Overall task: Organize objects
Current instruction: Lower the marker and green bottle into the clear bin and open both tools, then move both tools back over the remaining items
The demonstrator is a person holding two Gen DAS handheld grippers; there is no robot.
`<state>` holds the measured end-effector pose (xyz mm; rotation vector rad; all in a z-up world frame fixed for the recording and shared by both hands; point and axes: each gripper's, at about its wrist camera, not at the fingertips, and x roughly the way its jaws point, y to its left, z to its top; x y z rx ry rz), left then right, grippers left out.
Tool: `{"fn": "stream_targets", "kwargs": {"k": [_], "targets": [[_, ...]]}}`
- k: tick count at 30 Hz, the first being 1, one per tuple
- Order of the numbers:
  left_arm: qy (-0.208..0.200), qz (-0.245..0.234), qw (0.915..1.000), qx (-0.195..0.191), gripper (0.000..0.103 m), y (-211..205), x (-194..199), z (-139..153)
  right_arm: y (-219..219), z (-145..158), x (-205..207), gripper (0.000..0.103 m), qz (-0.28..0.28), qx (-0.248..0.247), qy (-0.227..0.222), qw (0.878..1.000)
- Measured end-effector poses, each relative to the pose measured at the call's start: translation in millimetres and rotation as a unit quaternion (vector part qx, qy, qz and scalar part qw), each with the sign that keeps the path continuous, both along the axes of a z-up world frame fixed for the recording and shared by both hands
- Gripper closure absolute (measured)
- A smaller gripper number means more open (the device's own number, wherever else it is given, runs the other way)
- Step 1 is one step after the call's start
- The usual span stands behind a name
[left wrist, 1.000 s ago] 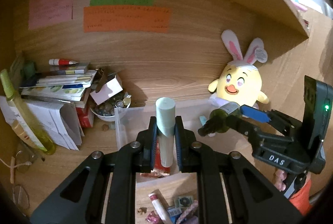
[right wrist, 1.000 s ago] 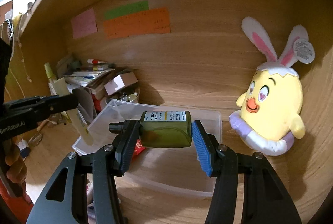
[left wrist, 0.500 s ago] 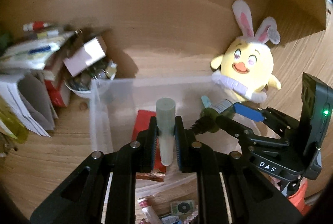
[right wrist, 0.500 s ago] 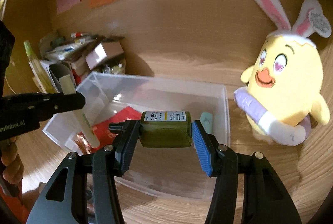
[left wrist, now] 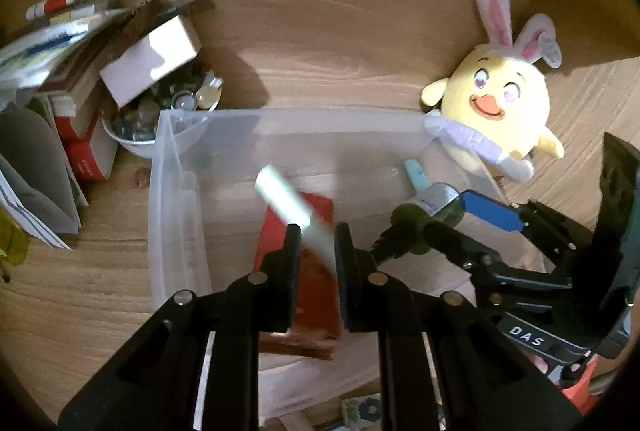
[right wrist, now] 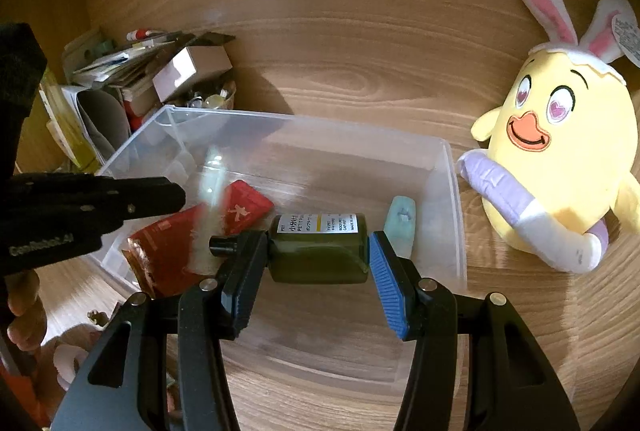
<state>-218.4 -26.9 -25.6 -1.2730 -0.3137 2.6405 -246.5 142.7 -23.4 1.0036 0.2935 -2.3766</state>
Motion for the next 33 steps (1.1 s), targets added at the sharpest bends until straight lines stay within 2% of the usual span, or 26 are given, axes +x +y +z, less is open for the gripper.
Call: {"fn": "stream_targets", "kwargs": {"k": [10, 19, 27, 29, 31, 33], "targets": [[0.026, 0.01, 0.9992, -0.027, 0.088, 5, 12, 14, -2, 2, 4, 0.054, -0.002, 0.01, 0.008, 1.0], [0.047, 0.017, 0.9971, -0.058, 0.086, 11, 39, 33, 6, 26, 24, 0.052, 0.005, -0.009, 0.026, 1.0], [0.073, 0.027, 0.9946, -0.068, 0.071, 9, 72, 48, 17, 47, 55, 0.045, 0.011, -0.023, 0.054, 0.998], [0.079, 0.031, 0.9939, -0.07, 0.058, 8, 81, 51, 20, 51, 64, 0.041, 0.015, -0.028, 0.057, 0.998], [0.087, 0.037, 0.993, -0.071, 0.049, 6, 90, 53, 22, 53, 72, 0.034, 0.016, -0.033, 0.064, 0.997], [0.094, 0.042, 0.9918, -0.076, 0.047, 5, 100, 55, 24, 55, 81, 0.033, 0.016, -0.034, 0.071, 0.997]]}}
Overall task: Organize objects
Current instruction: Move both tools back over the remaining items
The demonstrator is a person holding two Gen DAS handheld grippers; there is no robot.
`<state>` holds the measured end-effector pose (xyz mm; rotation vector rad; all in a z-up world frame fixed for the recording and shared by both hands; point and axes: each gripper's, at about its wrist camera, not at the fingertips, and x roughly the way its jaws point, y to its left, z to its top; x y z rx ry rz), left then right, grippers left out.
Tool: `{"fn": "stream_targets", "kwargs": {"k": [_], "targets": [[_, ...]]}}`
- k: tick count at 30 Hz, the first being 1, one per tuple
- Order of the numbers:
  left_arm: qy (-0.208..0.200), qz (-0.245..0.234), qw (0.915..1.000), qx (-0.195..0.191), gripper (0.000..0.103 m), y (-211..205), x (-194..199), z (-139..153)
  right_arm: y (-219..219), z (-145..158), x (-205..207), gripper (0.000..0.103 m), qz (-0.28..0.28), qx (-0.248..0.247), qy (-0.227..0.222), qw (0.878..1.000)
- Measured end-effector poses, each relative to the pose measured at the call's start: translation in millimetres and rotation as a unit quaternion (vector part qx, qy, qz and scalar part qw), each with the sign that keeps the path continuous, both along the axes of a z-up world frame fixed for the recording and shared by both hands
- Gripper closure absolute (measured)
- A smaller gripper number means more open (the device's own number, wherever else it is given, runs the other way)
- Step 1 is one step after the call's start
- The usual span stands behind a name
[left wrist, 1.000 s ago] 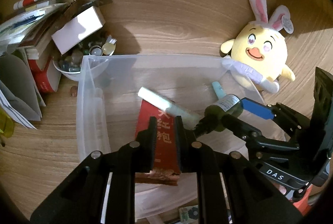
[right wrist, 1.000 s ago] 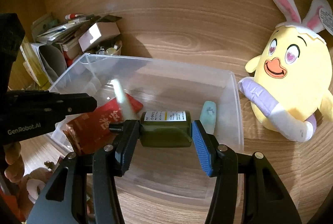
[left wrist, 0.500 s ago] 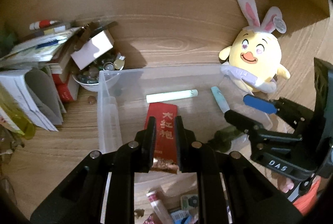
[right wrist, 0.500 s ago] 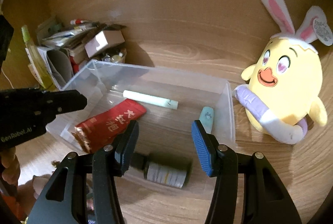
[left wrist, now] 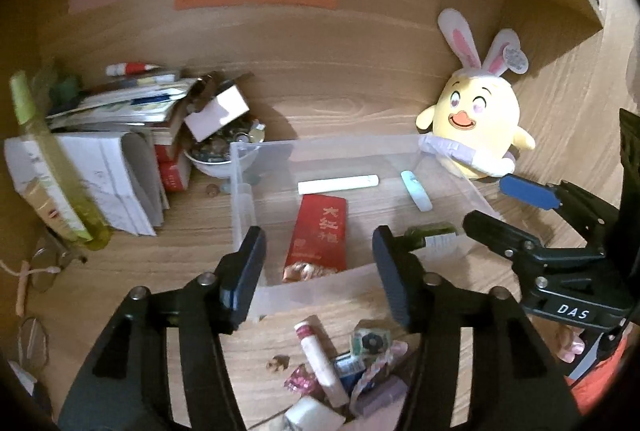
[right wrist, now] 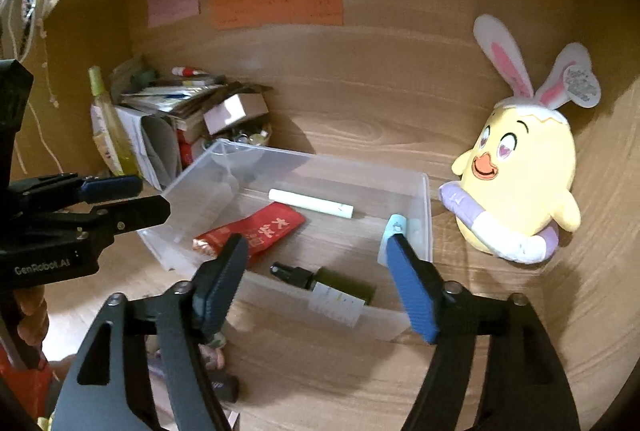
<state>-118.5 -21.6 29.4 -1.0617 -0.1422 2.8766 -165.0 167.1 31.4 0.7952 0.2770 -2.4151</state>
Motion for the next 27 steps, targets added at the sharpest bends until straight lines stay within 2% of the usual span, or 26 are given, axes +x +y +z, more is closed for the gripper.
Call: {"fn": "stream_targets", "kwargs": {"k": [5, 10, 21, 27], "targets": [[0.009, 0.01, 0.9999, -0.007, 0.033, -3, 22, 1, 3, -2, 18, 0.028, 0.002, -0.003, -0.002, 1.0], [0.012, 0.015, 0.9997, -0.018, 0.027, -7, 42, 0, 6, -8, 32, 0.025, 0.003, -0.006, -0.01, 1.0], [-0.025, 0.013, 0.9992, -0.027, 0.026, -14, 67, -31, 1, -41, 52, 0.024, 0.012, 0.001, -0.054, 0.998], [-0.052, 0.009, 0.9985, -0.013, 0.026, -20, 76, -54, -8, -62, 58, 0.024, 0.026, 0.001, -0.094, 0.995]]}}
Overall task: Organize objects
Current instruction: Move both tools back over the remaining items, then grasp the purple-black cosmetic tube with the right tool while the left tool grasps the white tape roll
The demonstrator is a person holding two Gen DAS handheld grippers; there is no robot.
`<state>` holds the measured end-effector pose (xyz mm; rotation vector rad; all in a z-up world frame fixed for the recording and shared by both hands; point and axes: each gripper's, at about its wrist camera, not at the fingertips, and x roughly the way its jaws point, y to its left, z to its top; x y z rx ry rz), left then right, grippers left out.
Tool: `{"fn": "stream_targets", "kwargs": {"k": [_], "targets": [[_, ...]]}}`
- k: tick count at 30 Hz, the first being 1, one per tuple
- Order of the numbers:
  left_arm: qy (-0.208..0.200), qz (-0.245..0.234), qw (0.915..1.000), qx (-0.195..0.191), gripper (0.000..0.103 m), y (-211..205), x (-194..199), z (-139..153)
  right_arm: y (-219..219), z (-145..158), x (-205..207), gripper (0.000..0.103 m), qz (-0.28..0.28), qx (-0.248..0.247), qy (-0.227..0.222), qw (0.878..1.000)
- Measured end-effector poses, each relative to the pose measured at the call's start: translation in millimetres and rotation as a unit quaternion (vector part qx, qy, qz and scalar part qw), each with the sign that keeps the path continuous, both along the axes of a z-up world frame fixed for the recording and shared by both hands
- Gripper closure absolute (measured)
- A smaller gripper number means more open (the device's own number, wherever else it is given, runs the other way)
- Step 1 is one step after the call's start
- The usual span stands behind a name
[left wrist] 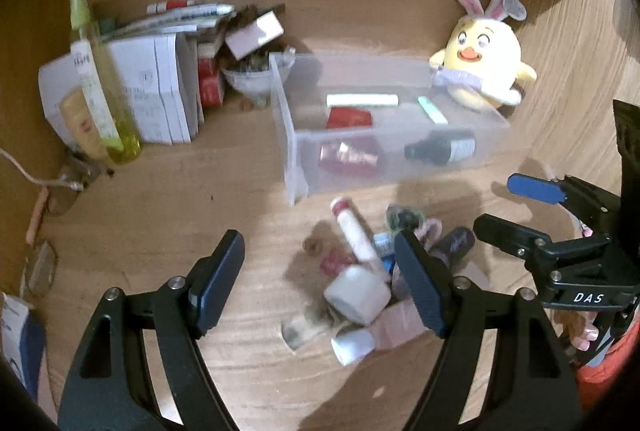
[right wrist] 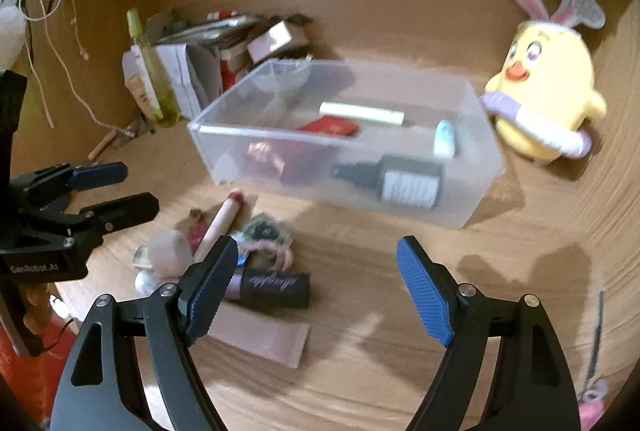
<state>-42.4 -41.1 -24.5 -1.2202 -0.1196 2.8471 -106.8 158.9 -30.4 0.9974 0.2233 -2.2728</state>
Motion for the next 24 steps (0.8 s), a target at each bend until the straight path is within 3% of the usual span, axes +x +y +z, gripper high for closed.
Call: {"fn": "stream_targets", "kwargs": {"k": [10, 15, 24], "targets": [[-0.029, -0.024, 0.999, 0.023, 0.028, 2, 9, -32, -23, -21, 11, 0.021, 0.019, 0.004, -0.037, 0.999], [-0.03, -0.044, 0.9973, 0.05, 0.042, -2, 6, -36, -30, -25, 13, 0.021, 0.016, 0.012, -0.046, 0.999], [-0.013, -0.08, 0.995, 0.058, 0.066, -1, 6, -32, -39, -27, 17, 0.018, 0.009, 0.025, -0.047, 0.999]]}}
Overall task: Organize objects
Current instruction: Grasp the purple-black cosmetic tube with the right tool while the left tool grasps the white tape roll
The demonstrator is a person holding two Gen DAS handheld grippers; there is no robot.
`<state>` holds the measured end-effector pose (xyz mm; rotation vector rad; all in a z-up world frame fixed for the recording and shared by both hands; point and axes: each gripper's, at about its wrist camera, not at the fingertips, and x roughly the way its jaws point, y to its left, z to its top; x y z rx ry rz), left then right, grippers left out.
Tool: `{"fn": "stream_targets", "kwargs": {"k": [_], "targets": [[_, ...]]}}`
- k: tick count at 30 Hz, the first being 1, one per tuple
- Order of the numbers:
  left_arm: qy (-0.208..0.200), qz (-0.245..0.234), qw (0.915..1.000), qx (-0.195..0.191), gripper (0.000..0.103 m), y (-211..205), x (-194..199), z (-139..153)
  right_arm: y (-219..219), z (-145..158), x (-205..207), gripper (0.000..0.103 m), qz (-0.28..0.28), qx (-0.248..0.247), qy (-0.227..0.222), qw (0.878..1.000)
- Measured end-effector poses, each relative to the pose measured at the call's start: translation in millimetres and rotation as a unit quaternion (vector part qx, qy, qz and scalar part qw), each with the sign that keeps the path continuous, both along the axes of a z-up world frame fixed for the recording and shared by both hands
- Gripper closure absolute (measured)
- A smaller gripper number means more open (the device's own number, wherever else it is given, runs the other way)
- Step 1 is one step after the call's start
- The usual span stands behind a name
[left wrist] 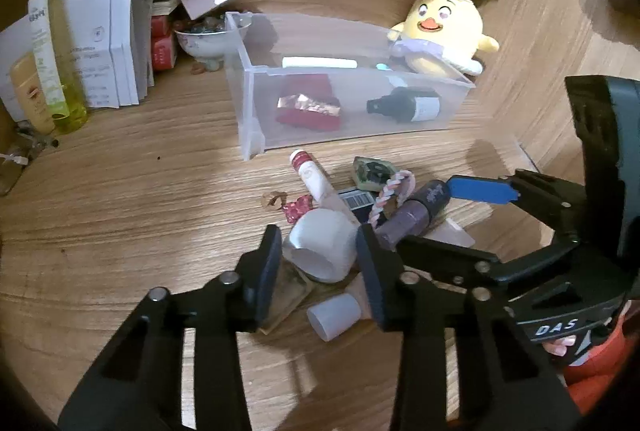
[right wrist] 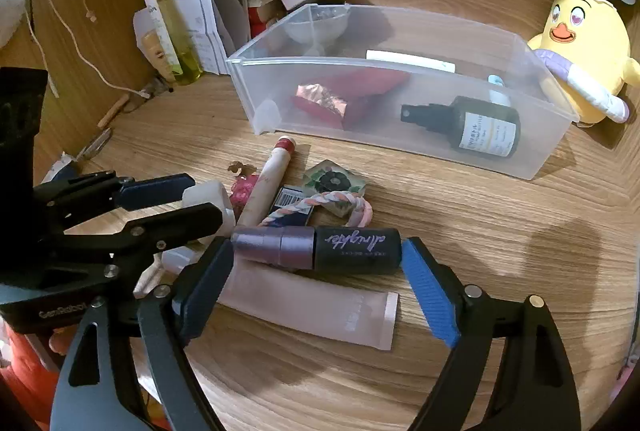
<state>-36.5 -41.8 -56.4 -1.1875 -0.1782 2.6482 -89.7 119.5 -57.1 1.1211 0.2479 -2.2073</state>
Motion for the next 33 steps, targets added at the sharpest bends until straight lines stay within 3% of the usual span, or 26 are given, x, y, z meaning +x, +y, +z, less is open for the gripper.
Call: {"fn": "stream_targets", "kwargs": {"k": [5, 12, 22, 33], "targets": [[0.008, 0.01, 0.9999, 0.007, 0.066, -11, 5, 4, -6, 1, 3, 0.017, 0.001, 0.003, -0.002, 1.0], [0.027, 0.04, 0.9988, 0.011, 0.067, -33, 15, 14, -19, -5, 4, 0.006, -0.013, 0.011, 0.0, 1.0], [0.031, 0.049, 0.9981, 0.022, 0.067, -38, 15, 17, -15, -9, -1, 0.015, -0.031, 0.002, -0.007, 0.999], [0.066, 0.048, 0.9966, 0.016, 0.067, -23, 6, 46, 12, 24, -3, 0.015, -0.047, -0.024, 0.037, 0.998]]}}
